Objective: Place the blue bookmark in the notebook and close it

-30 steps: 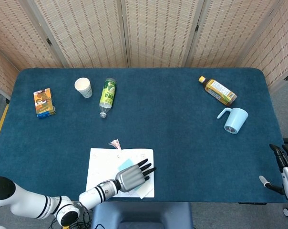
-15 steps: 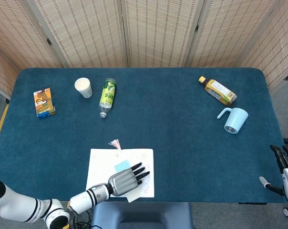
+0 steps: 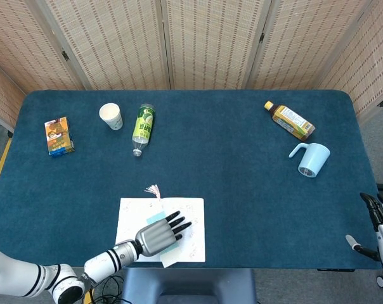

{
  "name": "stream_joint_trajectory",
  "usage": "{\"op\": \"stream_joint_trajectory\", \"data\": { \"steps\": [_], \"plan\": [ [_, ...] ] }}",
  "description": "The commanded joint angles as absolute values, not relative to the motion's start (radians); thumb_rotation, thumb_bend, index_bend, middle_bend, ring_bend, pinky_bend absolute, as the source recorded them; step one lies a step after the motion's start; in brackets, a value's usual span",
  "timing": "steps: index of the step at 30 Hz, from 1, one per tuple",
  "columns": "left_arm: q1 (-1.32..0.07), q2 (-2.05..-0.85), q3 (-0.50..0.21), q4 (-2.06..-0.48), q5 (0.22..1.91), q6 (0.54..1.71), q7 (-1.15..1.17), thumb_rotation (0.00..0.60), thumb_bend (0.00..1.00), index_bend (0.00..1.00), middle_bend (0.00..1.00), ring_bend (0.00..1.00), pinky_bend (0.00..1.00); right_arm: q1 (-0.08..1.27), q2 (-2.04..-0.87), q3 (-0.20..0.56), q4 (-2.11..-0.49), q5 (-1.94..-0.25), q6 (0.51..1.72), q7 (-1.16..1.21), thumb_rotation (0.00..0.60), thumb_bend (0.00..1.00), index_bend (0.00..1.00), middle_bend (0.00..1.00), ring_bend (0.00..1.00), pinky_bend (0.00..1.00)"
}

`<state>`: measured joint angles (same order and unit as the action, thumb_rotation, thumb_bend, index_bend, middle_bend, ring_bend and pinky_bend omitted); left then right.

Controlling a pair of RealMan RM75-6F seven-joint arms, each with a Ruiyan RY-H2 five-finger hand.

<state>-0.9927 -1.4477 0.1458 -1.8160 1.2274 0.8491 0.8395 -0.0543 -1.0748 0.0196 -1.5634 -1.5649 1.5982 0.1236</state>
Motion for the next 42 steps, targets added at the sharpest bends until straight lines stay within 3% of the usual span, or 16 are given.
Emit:
{"op": "stream_joint_trajectory", "data": {
  "steps": [1, 12, 42],
  "plan": [
    [-0.97, -1.405, 0.138, -1.826, 1.262, 0.876, 0.789, 0.6, 0.53, 0.31, 0.0, 0.0, 0.09, -0.055, -1.075, 0.019, -1.563, -1.565, 1.598, 0.124, 0.6, 0.11, 0.04, 0.13, 0.04, 0.12],
    [-0.899, -1.328, 0.17, -1.789, 1.292, 0.906, 0.728, 0.6, 0.53, 0.33, 0.0, 0.0, 0.09, -0.047, -1.08, 0.022, -1.554, -1.566, 1.587, 0.133, 0.6, 0.11, 0.04, 0.13, 0.04, 0.12],
    [-0.84, -1.355, 0.142, -1.725, 1.204, 0.881, 0.812, 0.6, 0.53, 0.34, 0.0, 0.0, 0.09, -0.036, -1.074, 0.025, -1.567, -1.562, 1.573, 0.119, 0.6, 0.11, 0.04, 0.13, 0.04, 0.12]
  ]
}}
